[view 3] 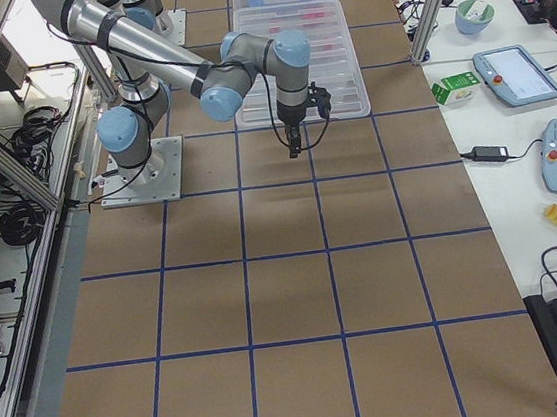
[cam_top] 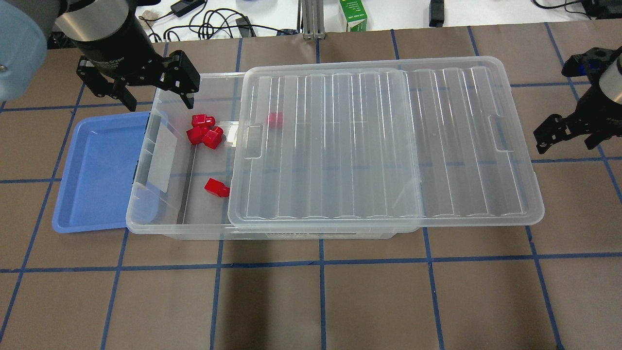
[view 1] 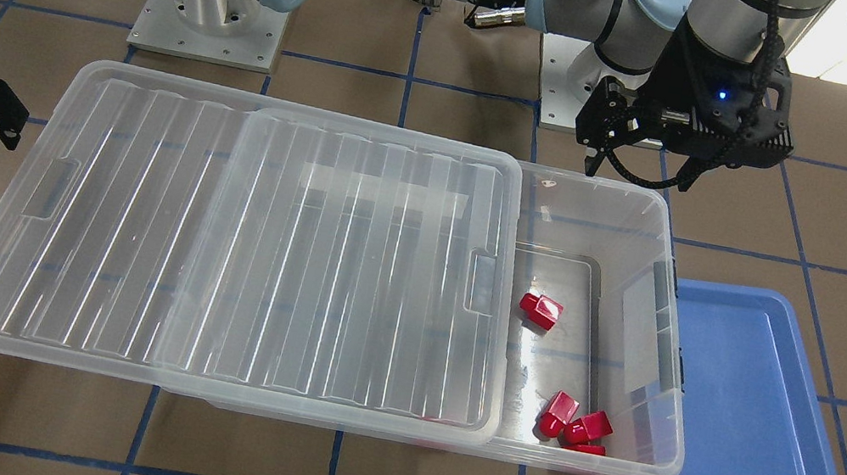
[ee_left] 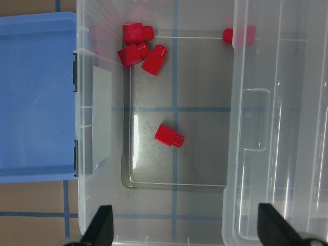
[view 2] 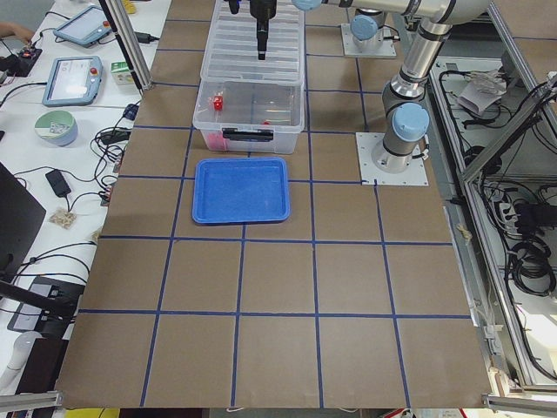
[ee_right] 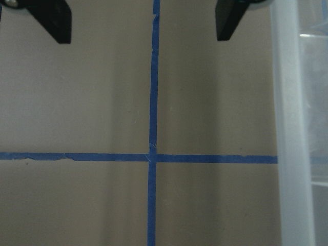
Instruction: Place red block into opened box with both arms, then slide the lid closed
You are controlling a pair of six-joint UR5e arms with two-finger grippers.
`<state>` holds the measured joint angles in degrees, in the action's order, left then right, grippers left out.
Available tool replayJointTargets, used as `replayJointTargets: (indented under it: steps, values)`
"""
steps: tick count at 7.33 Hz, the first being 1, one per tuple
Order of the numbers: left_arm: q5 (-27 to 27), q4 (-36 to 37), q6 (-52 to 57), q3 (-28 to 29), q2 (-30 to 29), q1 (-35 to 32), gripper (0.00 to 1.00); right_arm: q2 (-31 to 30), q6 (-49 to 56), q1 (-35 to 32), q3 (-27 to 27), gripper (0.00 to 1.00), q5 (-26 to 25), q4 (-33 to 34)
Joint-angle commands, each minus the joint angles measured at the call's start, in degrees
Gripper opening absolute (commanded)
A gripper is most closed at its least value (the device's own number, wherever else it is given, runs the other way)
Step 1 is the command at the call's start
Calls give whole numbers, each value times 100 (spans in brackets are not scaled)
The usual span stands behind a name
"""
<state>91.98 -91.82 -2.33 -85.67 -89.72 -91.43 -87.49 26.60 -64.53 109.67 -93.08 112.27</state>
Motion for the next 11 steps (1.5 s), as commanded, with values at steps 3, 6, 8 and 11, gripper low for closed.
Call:
replayJointTargets:
  steps: [3,6,8,11]
  values:
    - [-4,-2,13,-12,34,12,100,30,-584,-497,37,100,317,40]
    - [-13,-2,13,6,34,12,100,48,-1313,-1025,-16,100,317,49]
    - [-22,6,13,-3,25,20,100,13,-1822,-1490,-42,100,334,101]
    - [-22,7,13,-3,25,12,100,39,-2483,-2045,-130,100,482,146]
